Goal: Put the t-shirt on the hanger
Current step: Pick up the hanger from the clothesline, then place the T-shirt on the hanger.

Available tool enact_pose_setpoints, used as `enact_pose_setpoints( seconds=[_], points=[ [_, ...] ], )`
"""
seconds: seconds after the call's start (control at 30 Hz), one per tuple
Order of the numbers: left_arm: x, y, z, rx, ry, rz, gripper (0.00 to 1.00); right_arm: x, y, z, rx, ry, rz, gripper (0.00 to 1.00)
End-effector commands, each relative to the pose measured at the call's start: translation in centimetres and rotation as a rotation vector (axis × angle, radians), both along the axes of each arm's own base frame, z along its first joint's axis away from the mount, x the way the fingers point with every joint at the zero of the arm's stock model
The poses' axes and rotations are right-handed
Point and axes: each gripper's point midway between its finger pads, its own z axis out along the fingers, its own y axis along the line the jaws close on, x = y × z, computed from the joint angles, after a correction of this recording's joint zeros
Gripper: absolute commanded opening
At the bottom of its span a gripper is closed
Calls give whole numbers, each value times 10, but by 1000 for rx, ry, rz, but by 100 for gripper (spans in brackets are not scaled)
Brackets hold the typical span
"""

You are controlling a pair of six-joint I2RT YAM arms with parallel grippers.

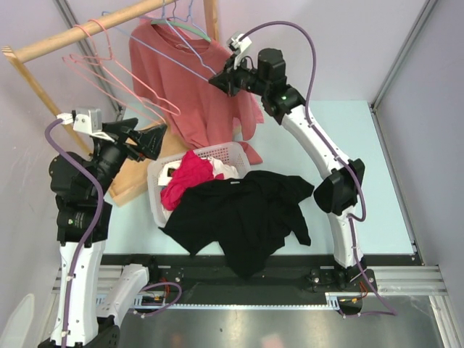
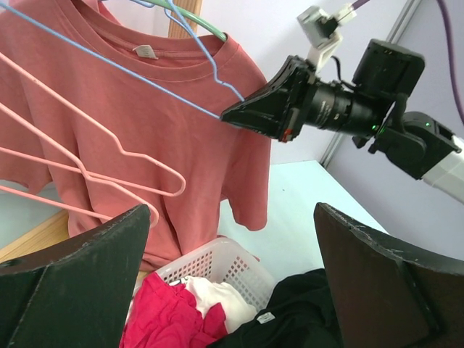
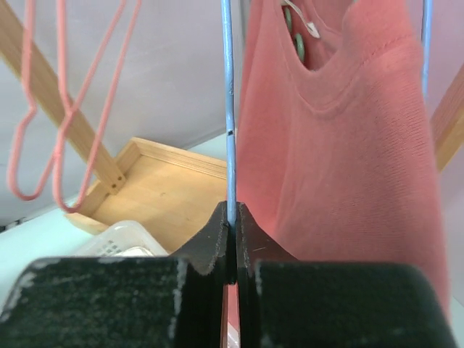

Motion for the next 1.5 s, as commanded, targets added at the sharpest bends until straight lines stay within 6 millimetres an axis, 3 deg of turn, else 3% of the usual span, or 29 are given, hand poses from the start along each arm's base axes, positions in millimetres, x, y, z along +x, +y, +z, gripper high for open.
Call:
enact_pose_setpoints(
  seconds=[0.0,0.03,0.1,0.13,0.2,0.23,0.27,0.3,0.33,0.37,0.4,0.43,0.47,0.5,0.57,0.6,0.67,0.7,0.73,0.77,0.83,0.9,1.0,1.17,1.33,1.37,1.43,1.47],
  points=[
    [2,-7,3,64,-37,-49,100,-50,-16,79,111,-103,130,0],
    [6,-8,-2,71,-4,-58,100,-58,-21,87,110,-112,138,0],
    [4,-14,-9,107,17,-100,100,-58,-32,76,78,-87,142,0],
    [5,-16,-10,119,20,-117,100,-67,-41,85,73,-102,139,0],
    [4,-22,-17,156,35,-160,100,-64,-57,70,34,-71,127,0],
    [2,-24,-16,167,35,-174,100,-74,-66,79,30,-84,129,0],
    [4,-25,-19,177,47,-185,100,-77,-72,75,14,-70,135,0],
    [4,-26,-25,196,60,-199,100,-80,-78,55,-34,-29,137,0],
    [3,-27,-25,207,58,-205,100,-80,-88,49,-80,-60,131,0],
    [4,-28,-27,217,62,-216,100,-91,-99,52,-97,-68,134,0],
    [-1,-33,-29,248,50,-256,100,-94,-106,27,-135,-10,137,0],
    [-3,-35,-30,263,41,-276,100,-90,-124,20,-161,-10,113,0],
    [-6,-38,-31,292,22,-301,100,-102,-138,28,-171,-35,98,0],
    [-9,-41,-36,310,23,-334,100,-105,-151,5,-206,31,89,0],
    [-16,-49,-42,366,4,-412,100,-113,-181,-2,-251,24,71,0],
    [-16,-50,-48,377,20,-428,100,-136,-195,-8,-280,63,78,0],
    [-20,-55,-55,434,-20,-492,100,-161,-214,-42,-378,108,107,0],
    [-23,-57,-54,451,-50,-510,100,-181,-221,-37,-401,69,105,0],
    [-22,-59,-57,462,-63,-522,100,-191,-228,-59,-438,109,109,0],
    [-23,-61,-57,489,-101,-538,100,-204,-235,-68,-471,108,111,0],
    [-19,-65,-58,525,-136,-560,100,-230,-246,-73,-503,77,97,0],
    [-15,-69,-64,592,-167,-578,98,-248,-252,-95,-530,117,108,0],
    [-9,-80,-87,703,-195,-636,97,-273,-252,-97,-491,140,115,0],
    [-19,-95,-145,809,-171,-798,97,-302,-243,-98,-451,152,176,0],
    [-20,-99,-178,870,-154,-828,93,-327,-229,-100,-480,117,279,0],
    [-22,-99,-182,875,-155,-836,80,-326,-227,-99,-482,105,280,0],
    [-31,-102,-190,867,-142,-878,66,-325,-225,-96,-483,89,273,0],
    [-37,-102,-196,873,-127,-905,53,-322,-224,-95,-484,76,271,0]
  ],
)
